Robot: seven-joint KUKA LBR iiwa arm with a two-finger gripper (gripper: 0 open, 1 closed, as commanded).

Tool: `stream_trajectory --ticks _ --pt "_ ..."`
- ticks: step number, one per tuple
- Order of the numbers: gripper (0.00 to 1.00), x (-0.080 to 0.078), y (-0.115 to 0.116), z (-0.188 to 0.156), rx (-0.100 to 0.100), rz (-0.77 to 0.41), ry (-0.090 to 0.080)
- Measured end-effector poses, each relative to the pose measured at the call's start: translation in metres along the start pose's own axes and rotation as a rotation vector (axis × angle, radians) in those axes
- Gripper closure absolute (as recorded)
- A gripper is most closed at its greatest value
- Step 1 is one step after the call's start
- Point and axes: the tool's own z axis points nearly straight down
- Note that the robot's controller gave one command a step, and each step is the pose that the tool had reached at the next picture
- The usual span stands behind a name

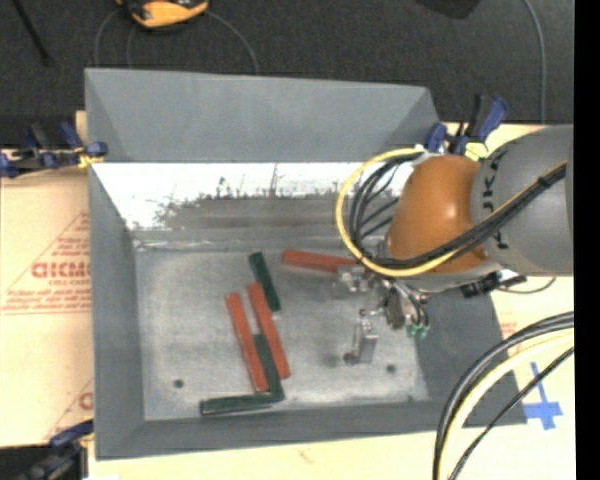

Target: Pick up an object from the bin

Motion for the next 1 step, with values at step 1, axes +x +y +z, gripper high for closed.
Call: stream_trajectory --ticks 1 --pt "0.0 -0.0418 -0.0484 0.0234 0.0 -0.162 -0.001"
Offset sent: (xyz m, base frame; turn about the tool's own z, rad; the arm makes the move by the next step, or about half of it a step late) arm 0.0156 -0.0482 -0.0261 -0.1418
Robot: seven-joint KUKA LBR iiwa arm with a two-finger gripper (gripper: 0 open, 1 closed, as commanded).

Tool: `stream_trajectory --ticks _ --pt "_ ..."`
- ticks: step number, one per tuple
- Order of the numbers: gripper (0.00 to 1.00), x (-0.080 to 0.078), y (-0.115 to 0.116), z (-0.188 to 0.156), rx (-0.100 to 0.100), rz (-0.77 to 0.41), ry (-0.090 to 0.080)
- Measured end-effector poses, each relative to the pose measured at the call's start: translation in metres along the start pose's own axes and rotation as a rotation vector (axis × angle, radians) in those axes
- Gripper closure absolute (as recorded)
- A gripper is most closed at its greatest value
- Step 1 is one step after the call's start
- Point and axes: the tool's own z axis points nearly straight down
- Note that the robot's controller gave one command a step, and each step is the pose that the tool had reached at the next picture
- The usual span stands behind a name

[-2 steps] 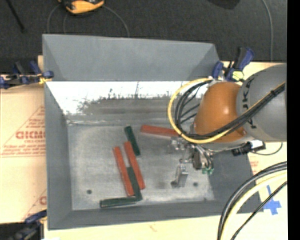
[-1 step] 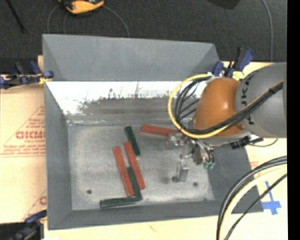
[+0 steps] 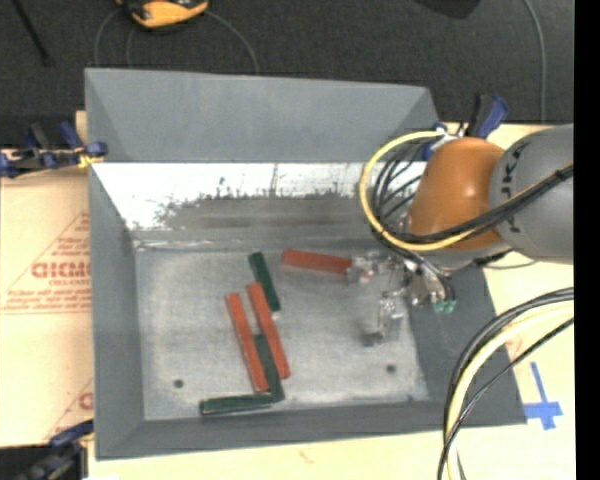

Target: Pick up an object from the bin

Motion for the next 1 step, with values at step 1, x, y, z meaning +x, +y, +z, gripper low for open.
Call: stream_trajectory --ticks 1 --pt "0.0 -0.004 -0.0275 0.003 0.002 -0.013 -0.003"
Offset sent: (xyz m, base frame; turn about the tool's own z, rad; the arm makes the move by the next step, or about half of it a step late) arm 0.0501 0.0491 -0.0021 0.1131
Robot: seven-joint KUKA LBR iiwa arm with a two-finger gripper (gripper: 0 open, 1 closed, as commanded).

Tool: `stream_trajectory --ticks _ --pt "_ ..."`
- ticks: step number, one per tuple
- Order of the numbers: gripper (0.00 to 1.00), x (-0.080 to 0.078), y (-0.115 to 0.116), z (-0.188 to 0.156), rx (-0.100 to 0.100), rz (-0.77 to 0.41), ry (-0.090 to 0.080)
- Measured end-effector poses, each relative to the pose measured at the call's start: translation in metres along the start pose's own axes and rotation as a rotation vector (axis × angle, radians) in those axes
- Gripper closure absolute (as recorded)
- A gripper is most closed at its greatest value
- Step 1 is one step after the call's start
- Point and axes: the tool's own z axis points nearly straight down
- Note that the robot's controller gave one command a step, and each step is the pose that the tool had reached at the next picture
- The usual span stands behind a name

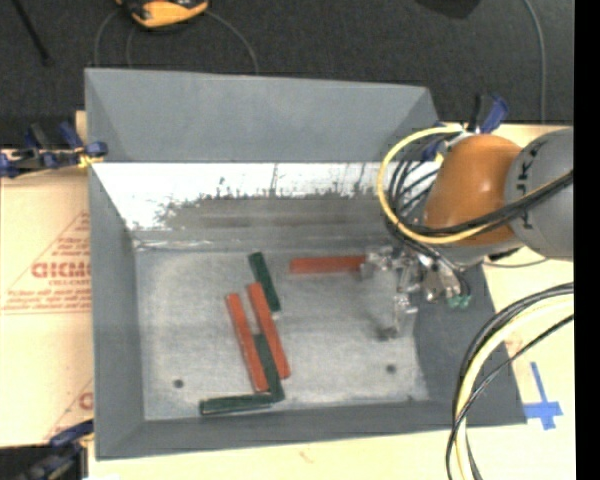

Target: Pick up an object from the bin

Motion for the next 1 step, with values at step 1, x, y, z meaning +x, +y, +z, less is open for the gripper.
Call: stream_trajectory --ticks 1 --pt "0.0 -0.0263 0.0358 -0.0009 -0.001 0.081 0.004"
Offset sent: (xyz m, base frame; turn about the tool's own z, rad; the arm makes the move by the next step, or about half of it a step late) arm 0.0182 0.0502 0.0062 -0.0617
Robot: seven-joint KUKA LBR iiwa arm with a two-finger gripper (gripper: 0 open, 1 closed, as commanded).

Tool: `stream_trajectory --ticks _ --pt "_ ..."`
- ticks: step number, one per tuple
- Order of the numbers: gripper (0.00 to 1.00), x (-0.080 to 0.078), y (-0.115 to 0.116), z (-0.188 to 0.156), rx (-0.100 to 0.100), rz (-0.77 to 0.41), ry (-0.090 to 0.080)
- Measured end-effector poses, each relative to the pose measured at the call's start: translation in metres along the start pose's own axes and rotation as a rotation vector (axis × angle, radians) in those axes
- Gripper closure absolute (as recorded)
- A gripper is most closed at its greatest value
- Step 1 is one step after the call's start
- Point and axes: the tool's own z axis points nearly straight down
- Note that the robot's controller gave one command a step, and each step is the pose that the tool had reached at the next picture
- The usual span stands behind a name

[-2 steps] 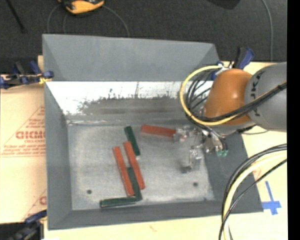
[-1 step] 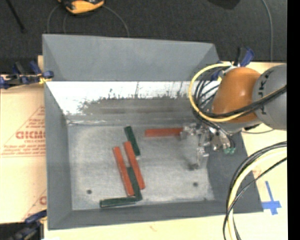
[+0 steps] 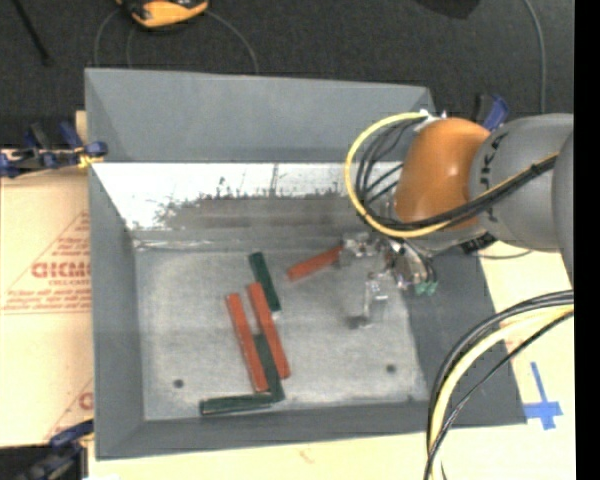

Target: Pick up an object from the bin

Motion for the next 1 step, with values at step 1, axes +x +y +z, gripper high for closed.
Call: stream_trajectory --ticks 1 --pt "0.0 -0.027 0.0424 -0.0007 -0.003 0.022 -0.003"
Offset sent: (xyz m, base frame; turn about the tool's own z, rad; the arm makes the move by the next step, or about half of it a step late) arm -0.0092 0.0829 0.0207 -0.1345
